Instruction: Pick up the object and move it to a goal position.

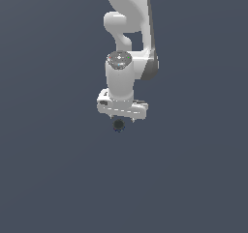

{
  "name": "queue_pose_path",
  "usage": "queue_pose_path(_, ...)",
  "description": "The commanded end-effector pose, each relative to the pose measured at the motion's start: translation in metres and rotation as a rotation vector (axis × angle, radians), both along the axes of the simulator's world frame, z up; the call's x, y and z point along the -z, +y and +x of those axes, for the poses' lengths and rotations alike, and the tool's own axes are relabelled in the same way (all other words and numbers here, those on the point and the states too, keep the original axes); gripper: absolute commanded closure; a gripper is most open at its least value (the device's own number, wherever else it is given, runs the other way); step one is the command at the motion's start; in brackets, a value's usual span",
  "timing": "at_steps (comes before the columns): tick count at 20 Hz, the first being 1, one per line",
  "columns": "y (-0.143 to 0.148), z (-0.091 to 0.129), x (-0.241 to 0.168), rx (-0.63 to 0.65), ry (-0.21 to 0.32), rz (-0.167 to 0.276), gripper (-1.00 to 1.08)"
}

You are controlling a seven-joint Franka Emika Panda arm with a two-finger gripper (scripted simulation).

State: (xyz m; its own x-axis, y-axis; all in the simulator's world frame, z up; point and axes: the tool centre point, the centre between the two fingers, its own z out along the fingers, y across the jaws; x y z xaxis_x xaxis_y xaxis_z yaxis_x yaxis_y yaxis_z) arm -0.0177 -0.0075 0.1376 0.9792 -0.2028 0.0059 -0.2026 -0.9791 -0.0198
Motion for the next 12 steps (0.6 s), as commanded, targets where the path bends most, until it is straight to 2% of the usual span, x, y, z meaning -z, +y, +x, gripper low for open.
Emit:
queue_pose_path(1, -0.003, -0.005, 0.013, 0.065, 0.003, 0.000, -0.92)
queue_pose_path(12, -0.016, -0.030, 0.062, 0.324, 0.012, -0.011, -0.92)
